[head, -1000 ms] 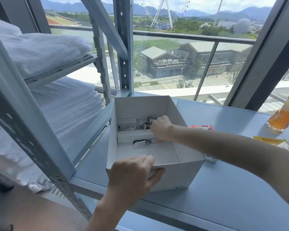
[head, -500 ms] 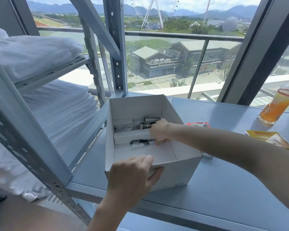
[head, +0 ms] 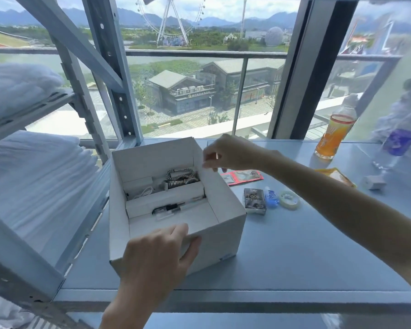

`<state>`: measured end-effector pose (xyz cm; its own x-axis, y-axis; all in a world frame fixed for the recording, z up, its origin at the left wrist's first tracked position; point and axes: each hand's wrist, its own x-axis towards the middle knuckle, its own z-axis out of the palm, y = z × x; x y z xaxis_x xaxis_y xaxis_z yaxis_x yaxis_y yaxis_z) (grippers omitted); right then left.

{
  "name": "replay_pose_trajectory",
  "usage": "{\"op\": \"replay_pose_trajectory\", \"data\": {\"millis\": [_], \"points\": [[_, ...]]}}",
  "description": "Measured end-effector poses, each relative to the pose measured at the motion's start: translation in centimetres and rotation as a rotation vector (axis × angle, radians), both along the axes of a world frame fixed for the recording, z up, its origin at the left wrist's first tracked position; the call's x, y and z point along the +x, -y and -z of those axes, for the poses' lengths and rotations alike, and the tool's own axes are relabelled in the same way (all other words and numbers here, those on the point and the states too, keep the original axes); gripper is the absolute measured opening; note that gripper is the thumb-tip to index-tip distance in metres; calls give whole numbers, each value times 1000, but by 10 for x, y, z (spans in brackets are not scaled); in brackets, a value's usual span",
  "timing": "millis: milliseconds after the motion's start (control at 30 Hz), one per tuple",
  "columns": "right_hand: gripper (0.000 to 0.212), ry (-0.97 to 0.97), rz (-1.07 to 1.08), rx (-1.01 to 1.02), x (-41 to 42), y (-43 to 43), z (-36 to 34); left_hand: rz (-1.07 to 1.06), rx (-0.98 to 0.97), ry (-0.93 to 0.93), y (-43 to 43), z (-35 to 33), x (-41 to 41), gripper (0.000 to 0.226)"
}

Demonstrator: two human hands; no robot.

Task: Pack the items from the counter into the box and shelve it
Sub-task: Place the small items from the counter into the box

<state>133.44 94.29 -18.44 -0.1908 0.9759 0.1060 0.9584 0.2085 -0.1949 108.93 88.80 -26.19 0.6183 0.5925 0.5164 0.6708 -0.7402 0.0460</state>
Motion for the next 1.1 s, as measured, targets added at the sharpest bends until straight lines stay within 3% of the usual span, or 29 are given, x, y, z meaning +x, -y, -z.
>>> {"op": "replay_pose_trajectory", "data": {"millis": [167,233,333,433,600,700,900,1100], "points": [[7,-175,208,31,63,47,32,55,-3,-43,11,-5,40,34],[15,-246,282,-32,77,64,67,52,17,-70,16,-6,60,35],[33,-151,270,-177,82,85,124,34,23,-66,17,-3,75,41],[38,-112,260,-105,84,101,156,-5,18,-58,16,2,74,39],[19,-272,256,-59,98,110,151,-50,-11,-42,16,4,74,39],[19,-299,396,1,101,104,143,-86,-17,-43,19,3,74,41],[50,-143,426,-192,84,83,145,-97,7,-30,22,3,74,42],[50,-192,359,-267,91,77,140,-112,52,-28,22,1,75,42]]}}
